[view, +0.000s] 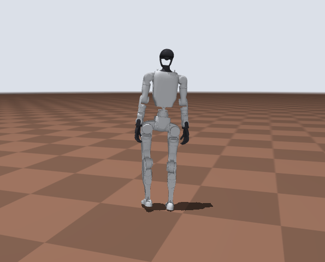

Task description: In place motions

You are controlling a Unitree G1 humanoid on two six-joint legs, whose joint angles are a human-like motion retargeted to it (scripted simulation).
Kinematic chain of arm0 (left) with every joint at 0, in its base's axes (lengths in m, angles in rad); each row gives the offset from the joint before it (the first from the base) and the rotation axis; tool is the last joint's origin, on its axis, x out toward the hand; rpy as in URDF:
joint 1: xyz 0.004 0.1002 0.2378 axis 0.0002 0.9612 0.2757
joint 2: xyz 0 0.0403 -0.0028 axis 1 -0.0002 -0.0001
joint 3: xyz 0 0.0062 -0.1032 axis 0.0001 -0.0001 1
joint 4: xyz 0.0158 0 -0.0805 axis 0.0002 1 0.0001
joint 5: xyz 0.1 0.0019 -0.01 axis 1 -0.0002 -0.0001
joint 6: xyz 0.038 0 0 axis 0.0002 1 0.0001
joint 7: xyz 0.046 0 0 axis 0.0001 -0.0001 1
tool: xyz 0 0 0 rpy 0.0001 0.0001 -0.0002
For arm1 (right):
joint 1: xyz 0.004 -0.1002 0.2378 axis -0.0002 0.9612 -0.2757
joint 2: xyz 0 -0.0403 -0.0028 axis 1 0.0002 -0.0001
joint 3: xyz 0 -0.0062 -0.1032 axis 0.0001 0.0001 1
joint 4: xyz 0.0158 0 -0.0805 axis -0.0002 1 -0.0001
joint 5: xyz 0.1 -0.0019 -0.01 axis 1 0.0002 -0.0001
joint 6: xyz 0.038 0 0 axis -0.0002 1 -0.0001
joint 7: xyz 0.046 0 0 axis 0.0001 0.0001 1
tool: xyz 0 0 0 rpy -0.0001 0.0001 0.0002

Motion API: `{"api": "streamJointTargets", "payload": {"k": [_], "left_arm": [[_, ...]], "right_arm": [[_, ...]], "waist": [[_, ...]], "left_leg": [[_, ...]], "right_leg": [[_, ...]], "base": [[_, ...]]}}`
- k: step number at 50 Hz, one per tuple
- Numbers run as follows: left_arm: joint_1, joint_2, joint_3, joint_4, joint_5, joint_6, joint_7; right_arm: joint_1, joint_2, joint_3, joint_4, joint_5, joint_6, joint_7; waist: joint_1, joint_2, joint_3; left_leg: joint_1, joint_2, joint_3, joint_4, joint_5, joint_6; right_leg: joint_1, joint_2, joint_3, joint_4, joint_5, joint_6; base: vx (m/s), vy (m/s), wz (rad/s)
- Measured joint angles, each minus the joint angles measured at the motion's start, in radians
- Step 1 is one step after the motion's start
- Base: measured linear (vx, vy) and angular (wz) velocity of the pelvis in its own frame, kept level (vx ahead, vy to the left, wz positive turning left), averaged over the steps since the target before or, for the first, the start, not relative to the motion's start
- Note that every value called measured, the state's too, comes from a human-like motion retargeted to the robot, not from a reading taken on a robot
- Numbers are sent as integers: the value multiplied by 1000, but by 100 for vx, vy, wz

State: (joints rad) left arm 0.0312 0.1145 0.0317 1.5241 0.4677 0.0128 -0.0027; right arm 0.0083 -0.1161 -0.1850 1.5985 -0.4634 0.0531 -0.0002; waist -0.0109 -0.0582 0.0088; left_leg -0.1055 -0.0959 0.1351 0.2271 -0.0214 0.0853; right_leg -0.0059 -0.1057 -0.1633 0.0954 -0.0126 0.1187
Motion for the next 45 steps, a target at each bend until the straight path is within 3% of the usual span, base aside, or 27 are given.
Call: {"api": "streamJointTargets", "payload": {"k": [5, 7, 10, 15, 19, 25, 32, 41, 45], "left_arm": [[35, 5, 24, 17, -13, -6, 39], [44, 1, 31, 39, -29, 0, 47], [43, -5, 41, 74, -51, 15, 49], [28, -6, 31, 89, -60, 31, 30], [26, 16, -9, 53, -30, 32, -2], [44, 40, -22, 55, 1, 44, -2], [72, 44, -1, 83, -7, 63, 19], [78, 36, 8, 59, -19, 59, 18], [66, 39, 6, 34, -33, 52, 15]], "right_arm": [[0, -7, 0, -27, -42, 2, -1], [0, -8, -6, -38, -45, 1, -4], [-2, -10, -12, -58, -23, -6, 3], [-17, 4, -4, -94, 16, -14, 13], [-33, 20, 28, -110, 41, -32, 4], [-32, 23, 90, -123, -57, -46, -9], [-45, -5, 91, -55, -106, -29, -38], [-57, -39, -7, 42, 83, 14, 9], [-47, -41, -22, 62, 113, 22, 7]], "waist": [[63, -2, -10], [55, 7, -23], [20, 27, -28], [-55, 56, -8], [-29, 66, 35], [-51, 92, 50], [-66, 88, 29], [-65, 87, -13], [-65, 66, -30]], "left_leg": [[1, -39, -259, -7, -26, -19], [5, -36, -266, -20, -47, -26], [25, -28, -183, -66, -87, 28], [46, -7, -115, -129, -37, 17], [77, 10, -6, -165, -25, 45], [99, 48, 146, -208, -22, 68], [118, 59, 348, -248, -48, 85], [127, 70, 579, -272, -96, 75], [127, 58, 650, -267, -116, 65]], "right_leg": [[-24, -9, 82, 10, 26, 6], [-39, -11, 100, 14, 39, 12], [-56, -11, 110, 16, 63, 14], [-97, -7, 116, 4, 131, -7], [-136, 11, 147, 7, 155, -75], [-98, -28, -253, -5, 55, -112], [-74, -43, -244, 55, 120, -65], [35, -72, -428, 52, 139, -50], [76, -67, -449, 15, 100, 17]], "base": [[5, 17, -94], [6, 24, -57], [-1, 26, -33], [-10, 26, -56], [-18, 18, -181], [-16, 6, -174], [-11, -7, -200], [-10, -13, -197], [-9, -25, -156]]}}
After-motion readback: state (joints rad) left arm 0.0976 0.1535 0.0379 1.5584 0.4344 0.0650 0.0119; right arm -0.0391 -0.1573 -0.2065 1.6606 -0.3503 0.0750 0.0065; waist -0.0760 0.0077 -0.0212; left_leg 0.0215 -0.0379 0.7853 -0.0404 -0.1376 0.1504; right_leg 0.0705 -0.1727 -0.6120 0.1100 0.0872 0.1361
